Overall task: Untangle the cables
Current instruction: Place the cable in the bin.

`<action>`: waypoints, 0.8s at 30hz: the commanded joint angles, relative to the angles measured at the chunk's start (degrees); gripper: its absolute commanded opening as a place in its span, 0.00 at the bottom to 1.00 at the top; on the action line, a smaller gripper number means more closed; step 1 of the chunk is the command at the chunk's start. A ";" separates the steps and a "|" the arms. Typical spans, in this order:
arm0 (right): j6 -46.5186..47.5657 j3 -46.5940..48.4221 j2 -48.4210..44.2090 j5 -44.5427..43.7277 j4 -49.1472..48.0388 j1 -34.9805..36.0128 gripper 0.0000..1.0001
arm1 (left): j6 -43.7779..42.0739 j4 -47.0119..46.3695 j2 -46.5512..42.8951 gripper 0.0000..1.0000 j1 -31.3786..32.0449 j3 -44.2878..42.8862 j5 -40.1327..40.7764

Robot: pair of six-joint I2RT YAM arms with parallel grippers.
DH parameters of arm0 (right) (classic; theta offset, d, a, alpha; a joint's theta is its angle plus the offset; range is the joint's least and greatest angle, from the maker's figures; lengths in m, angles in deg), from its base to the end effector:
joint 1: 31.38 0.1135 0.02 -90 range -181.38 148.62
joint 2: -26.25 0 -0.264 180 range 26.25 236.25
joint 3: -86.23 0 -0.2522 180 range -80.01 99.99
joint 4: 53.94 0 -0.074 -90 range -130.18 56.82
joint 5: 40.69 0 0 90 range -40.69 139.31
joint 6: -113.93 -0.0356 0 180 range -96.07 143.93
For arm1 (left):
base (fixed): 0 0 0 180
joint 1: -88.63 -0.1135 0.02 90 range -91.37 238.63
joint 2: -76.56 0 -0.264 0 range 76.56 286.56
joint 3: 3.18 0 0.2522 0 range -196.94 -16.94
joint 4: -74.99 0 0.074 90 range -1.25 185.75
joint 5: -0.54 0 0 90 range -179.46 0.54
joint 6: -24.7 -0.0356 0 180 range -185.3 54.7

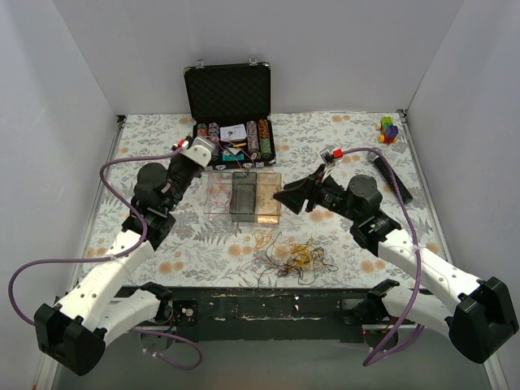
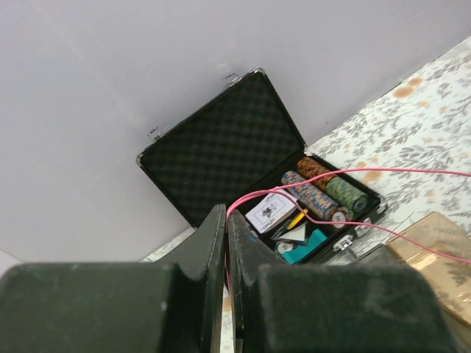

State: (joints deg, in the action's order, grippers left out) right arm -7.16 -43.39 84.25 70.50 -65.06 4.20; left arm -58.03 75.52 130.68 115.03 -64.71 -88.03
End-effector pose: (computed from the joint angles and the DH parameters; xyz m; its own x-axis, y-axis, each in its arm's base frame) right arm 0.1853 0.1484 0.3105 -0.3891 0.3136 -0.8662 -0.7415 0.4513 0.4965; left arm 0.2012 -0.0989 0.3731 0.0530 -0.1675 -0.9844 0.4325 0.8924 -0.1286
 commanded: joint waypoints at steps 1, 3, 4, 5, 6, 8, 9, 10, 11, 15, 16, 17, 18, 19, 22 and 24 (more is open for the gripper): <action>0.16 -0.32 -0.96 0.69 -1.84 -0.50 0.70 | 6.71 1.01 1.15 0.00 -0.20 -4.08 0.05; 0.15 -0.67 -1.22 0.69 -1.84 -0.59 0.69 | 5.40 1.11 1.59 0.00 -0.29 -3.30 2.51; 0.15 -0.85 -1.22 0.69 -1.83 -0.59 0.69 | 4.61 0.58 1.59 0.00 -0.29 -2.25 3.57; 0.24 -0.94 -1.31 0.69 -1.92 -0.68 0.69 | 3.90 0.32 1.42 0.00 -0.29 -1.20 4.80; 0.24 -1.11 -1.39 0.78 -1.84 -0.68 0.69 | 3.29 0.31 1.33 0.00 -0.29 -0.32 5.77; 0.07 -1.38 -1.48 0.78 -1.92 -0.94 0.69 | 2.06 0.14 0.89 0.00 -0.29 1.79 7.61; 0.07 -1.46 -1.31 0.87 -2.10 -0.86 0.69 | 1.27 -0.73 0.46 0.00 -0.29 3.28 7.97; 0.07 -1.47 -1.22 0.87 -2.19 -0.94 0.68 | 0.04 -1.44 0.10 0.00 -0.29 4.95 8.23; -0.11 -1.55 -0.96 1.04 -2.27 -0.94 0.68 | -1.10 -2.40 -0.16 0.00 -0.29 6.27 8.67; -0.37 -1.90 -0.78 1.13 -2.89 -1.03 0.68 | -3.66 -3.81 0.27 0.00 -0.38 10.14 11.04; -0.46 -2.08 -0.69 1.13 -2.89 -1.03 0.68 | -4.62 -4.34 0.54 0.00 -0.46 10.67 11.48; -0.37 -2.08 -0.61 1.13 -2.89 -0.94 0.68 | -5.59 -5.21 0.80 0.00 -0.46 11.46 11.92; -0.46 -2.25 -0.78 1.05 -2.98 -1.03 0.67 | -7.08 -6.18 0.98 0.00 -0.64 12.17 12.45; -0.64 -2.43 -0.78 1.13 -3.06 -0.94 0.67 | -9.27 -7.41 1.15 0.00 -0.81 13.22 12.89; -0.64 -2.87 -0.96 1.22 -3.15 -1.03 0.67 | -12.01 -8.56 1.94 0.00 -1.95 14.63 13.60; -0.64 -3.05 -0.87 1.13 -3.33 -1.03 0.66 | -13.85 -9.26 2.12 0.00 -2.66 16.12 12.64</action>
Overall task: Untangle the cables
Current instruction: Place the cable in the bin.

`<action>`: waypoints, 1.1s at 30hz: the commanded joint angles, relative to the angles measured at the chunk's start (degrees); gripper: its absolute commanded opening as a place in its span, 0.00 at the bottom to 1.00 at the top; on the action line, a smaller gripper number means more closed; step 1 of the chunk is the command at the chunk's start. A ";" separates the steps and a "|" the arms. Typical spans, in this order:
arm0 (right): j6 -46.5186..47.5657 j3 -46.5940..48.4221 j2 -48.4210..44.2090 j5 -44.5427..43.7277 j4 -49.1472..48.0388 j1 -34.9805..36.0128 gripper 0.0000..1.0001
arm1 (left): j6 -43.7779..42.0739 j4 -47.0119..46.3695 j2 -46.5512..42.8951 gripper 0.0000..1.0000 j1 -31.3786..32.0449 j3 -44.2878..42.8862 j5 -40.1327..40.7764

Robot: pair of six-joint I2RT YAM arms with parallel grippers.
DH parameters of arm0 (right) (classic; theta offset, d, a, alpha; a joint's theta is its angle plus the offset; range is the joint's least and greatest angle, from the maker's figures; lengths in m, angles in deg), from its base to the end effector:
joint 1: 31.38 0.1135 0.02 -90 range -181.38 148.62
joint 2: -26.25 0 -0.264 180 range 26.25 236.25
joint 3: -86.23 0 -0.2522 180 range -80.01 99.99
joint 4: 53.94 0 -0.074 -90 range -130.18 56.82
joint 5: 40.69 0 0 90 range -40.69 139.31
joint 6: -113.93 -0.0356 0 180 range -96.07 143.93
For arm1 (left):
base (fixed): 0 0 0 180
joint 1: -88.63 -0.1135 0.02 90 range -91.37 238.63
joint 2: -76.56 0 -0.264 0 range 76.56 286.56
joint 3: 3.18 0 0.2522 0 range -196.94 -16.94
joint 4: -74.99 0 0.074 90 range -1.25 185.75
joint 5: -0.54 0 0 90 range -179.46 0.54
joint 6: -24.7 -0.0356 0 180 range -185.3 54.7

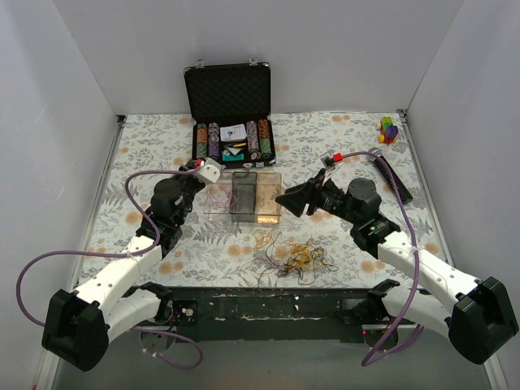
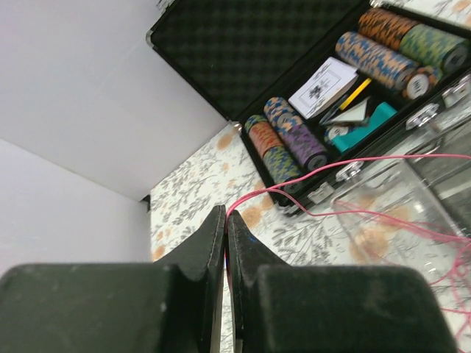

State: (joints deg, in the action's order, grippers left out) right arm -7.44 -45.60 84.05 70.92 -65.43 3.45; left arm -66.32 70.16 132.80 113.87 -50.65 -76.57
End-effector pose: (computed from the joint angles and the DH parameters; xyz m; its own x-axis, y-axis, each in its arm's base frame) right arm 0.1854 0.1450 0.2982 -0.4110 0.3037 -0.8596 -0.7252 0.4624 0.5101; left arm 0.2123 -0.0913 0.2871 -0.0583 0.0467 -0.9972 0.2154 0.9760 0.0331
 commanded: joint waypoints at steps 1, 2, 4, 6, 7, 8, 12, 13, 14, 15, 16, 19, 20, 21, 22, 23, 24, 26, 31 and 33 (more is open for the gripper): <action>-0.44 -1.01 -0.67 0.72 -2.96 -0.29 0.66 | -6.62 -4.00 0.09 0.00 -1.76 2.77 0.57; -0.44 -1.10 -0.76 0.81 -3.04 -0.38 0.66 | -7.67 -3.65 0.52 0.00 -1.85 3.30 -0.05; -0.44 -1.37 -0.76 0.72 -3.13 -0.38 0.66 | -10.22 -4.26 1.49 0.00 -1.94 4.44 -0.75; -0.62 -1.63 -0.76 0.63 -3.48 -0.38 0.66 | -14.00 -6.18 2.37 0.00 -1.94 6.19 -2.07; -0.79 -1.89 -0.76 0.63 -3.66 -0.38 0.66 | -15.67 -6.63 2.98 0.00 -1.94 6.55 -3.12; -0.79 -2.16 -0.76 0.54 -3.83 -0.29 0.66 | -16.90 -7.07 3.95 0.00 -1.94 6.56 -3.48; -0.97 -2.95 -0.85 0.45 -4.10 -0.46 0.66 | -20.77 -6.89 8.52 0.00 -1.94 4.71 -4.97; -1.14 -3.04 -0.76 0.45 -4.19 -0.46 0.66 | -22.17 -7.51 9.57 0.00 -1.94 4.45 -5.67; -1.06 -3.12 -0.85 0.45 -4.36 -0.46 0.66 | -23.32 -7.51 10.28 0.00 -1.94 4.01 -6.46; -1.14 -3.39 -0.76 0.37 -4.45 -0.64 0.66 | -24.81 -6.47 11.15 0.00 -1.94 3.40 -7.43; -1.06 -3.48 -0.76 0.37 -4.54 -0.73 0.66 | -25.78 -5.50 12.29 0.00 -1.94 2.78 -7.87; -1.32 -4.18 -0.58 0.54 -5.06 -0.99 0.66 | -28.68 -5.05 14.94 0.00 -1.85 1.64 -8.84; -1.41 -4.35 -0.58 0.63 -5.24 -1.08 0.66 | -29.56 -4.62 15.64 0.00 -1.85 1.29 -9.19; -1.41 -4.70 -0.58 0.72 -5.42 -1.17 0.66 | -29.74 -4.53 16.34 0.00 -1.68 1.02 -9.54; -1.49 -4.88 -0.50 0.81 -5.59 -1.43 0.66 | -30.18 -4.09 16.52 0.00 -1.77 0.85 -10.33; -1.58 -5.06 -0.41 0.98 -5.68 -1.52 0.66 | -30.88 -3.48 16.96 0.00 -1.68 0.67 -11.03; -1.58 -5.32 -0.32 1.07 -5.86 -1.78 0.66 | -32.02 -3.21 17.40 0.00 -1.59 0.75 -11.65; -1.76 -5.67 0.03 1.33 -6.29 -2.22 0.66 | -33.78 -2.86 18.02 0.00 -1.50 1.02 -12.79; -2.02 -6.29 0.38 1.95 -7.09 -3.01 0.66 | -35.81 1.70 18.81 0.00 -1.33 0.05 -20.16; -2.11 -6.38 0.56 2.30 -7.18 -3.36 0.66 | -36.33 3.90 18.81 0.00 -1.33 -0.12 -23.07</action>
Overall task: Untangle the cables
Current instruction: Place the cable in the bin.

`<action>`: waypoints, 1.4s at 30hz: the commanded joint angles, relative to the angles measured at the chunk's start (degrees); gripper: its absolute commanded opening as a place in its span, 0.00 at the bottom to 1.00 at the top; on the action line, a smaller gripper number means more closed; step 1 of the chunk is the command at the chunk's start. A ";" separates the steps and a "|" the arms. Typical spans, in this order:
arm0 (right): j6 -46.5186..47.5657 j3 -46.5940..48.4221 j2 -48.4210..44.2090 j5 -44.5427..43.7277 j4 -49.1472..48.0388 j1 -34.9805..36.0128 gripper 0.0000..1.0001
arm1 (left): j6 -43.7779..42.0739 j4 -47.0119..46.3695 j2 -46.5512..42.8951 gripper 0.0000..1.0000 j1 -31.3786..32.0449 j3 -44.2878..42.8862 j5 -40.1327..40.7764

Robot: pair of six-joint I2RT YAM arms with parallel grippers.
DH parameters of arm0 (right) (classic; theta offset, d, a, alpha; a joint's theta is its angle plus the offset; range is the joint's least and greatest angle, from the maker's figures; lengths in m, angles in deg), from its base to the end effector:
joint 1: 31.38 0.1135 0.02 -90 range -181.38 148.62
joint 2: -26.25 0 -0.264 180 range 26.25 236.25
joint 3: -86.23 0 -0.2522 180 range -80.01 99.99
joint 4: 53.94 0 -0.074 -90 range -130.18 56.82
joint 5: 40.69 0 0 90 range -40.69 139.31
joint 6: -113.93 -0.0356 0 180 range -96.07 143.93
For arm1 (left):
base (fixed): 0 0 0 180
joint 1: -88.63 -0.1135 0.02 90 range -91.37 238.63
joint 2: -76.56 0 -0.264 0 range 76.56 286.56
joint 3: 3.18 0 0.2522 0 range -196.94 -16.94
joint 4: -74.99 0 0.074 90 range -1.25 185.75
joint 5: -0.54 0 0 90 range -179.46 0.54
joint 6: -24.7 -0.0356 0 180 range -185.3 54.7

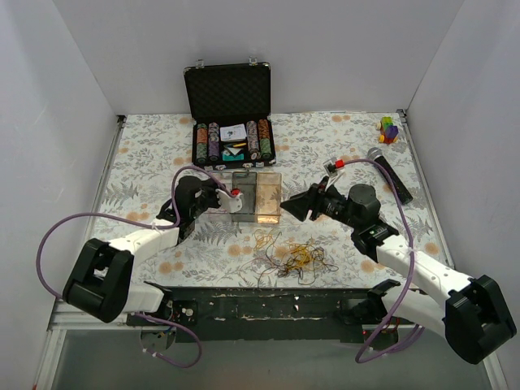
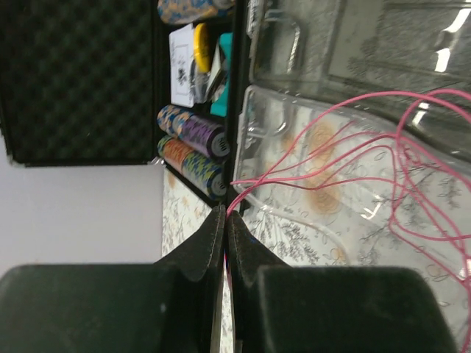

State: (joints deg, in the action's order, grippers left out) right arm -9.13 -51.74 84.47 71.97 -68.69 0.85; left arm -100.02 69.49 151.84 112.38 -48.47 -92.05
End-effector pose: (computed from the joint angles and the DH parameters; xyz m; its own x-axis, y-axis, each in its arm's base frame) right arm 0.1872 0.1343 0.2649 -0.4640 0.3026 -0.8326 -0.6739 0.4894 0.5535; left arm 0.2475 -0.1106 0.1974 -0.0613 0.6486 -0.7587 0.5777 0.6429 0.5029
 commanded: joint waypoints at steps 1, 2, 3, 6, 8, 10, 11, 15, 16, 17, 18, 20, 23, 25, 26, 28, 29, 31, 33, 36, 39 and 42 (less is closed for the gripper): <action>-0.51 -0.41 0.14 1.16 -4.01 -0.85 0.66 | -3.68 6.42 -0.23 0.00 0.16 -2.48 -9.26; -0.52 -0.41 0.14 1.34 -4.01 -1.03 0.66 | -4.47 6.96 -0.05 0.00 0.16 -2.49 -10.23; -0.52 -0.50 0.23 1.43 -4.01 -1.11 0.66 | -5.44 7.14 0.12 0.00 0.16 -2.31 -10.94; -0.78 -0.85 0.23 1.43 -4.27 -1.47 0.66 | -7.29 8.36 1.61 0.00 0.16 -2.39 -11.91; -1.22 -1.11 0.32 1.51 -4.71 -1.64 0.66 | -7.99 9.33 3.10 0.00 0.16 -3.19 -11.82; -1.48 -1.38 0.49 1.52 -4.80 -1.73 0.66 | -8.61 9.51 4.51 0.00 0.16 -3.63 -11.91; -1.57 -1.38 0.58 1.60 -4.89 -1.82 0.66 | -8.70 9.25 5.21 0.00 0.16 -3.89 -12.00; -1.66 -1.29 0.76 1.60 -4.62 -2.08 0.66 | -7.73 12.40 7.42 0.04 0.16 -6.78 -12.35; -1.66 -1.20 0.93 1.60 -4.45 -2.26 0.66 | -7.04 13.28 7.85 0.05 0.16 -7.84 -12.26; -1.57 -1.03 1.02 1.78 -4.36 -2.26 0.66 | -5.55 13.81 8.12 0.07 0.16 -8.72 -11.92; -1.57 -0.94 1.20 1.87 -4.27 -2.34 0.66 | -3.71 14.77 8.56 0.11 0.16 -9.86 -11.48; -1.66 -0.59 1.72 1.95 -4.18 -2.35 0.66 | 0.33 17.06 9.35 0.21 0.16 -12.67 -10.95; -1.48 0.38 2.69 2.04 -3.57 -2.35 0.66 | 6.13 21.35 8.74 0.36 0.07 -16.27 -11.12; -1.31 0.99 3.22 2.13 -3.31 -2.43 0.66 | 8.52 23.56 7.16 0.46 0.07 -17.95 -11.82; -1.31 1.34 3.39 2.13 -3.22 -2.43 0.67 | 9.49 25.05 6.02 0.50 -0.10 -18.65 -12.26; -0.96 2.05 3.92 2.04 -2.60 -2.43 0.67 | 11.42 27.34 3.39 0.55 -0.28 -19.97 -12.96; -0.78 2.40 4.18 2.04 -2.51 -2.43 0.68 | 12.47 28.48 2.33 0.59 -0.37 -20.67 -13.23; -0.78 3.10 5.24 2.22 -2.34 -2.43 0.68 | 14.50 30.77 0.31 0.64 -0.63 -22.34 -13.40; -0.52 3.89 6.46 2.48 -1.99 -2.43 0.68 | 16.95 33.41 -1.01 0.64 -1.16 -24.80 -13.84; -0.25 5.56 8.57 2.31 -1.46 -2.35 0.70 | 21.00 36.75 -1.72 0.65 -2.82 -27.26 -14.19; 0.19 8.54 11.91 2.66 0.20 -2.34 0.72 | 24.87 40.26 -1.90 0.65 -5.20 -29.20 -17.52; 0.54 10.05 14.20 1.87 0.83 -2.26 0.73 | 21.64 44.65 -3.30 0.66 -5.29 -27.81 -24.19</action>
State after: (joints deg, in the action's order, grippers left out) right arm -9.91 -45.71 96.53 73.89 -68.41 -1.36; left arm -79.37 105.20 151.21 107.95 -76.40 -107.57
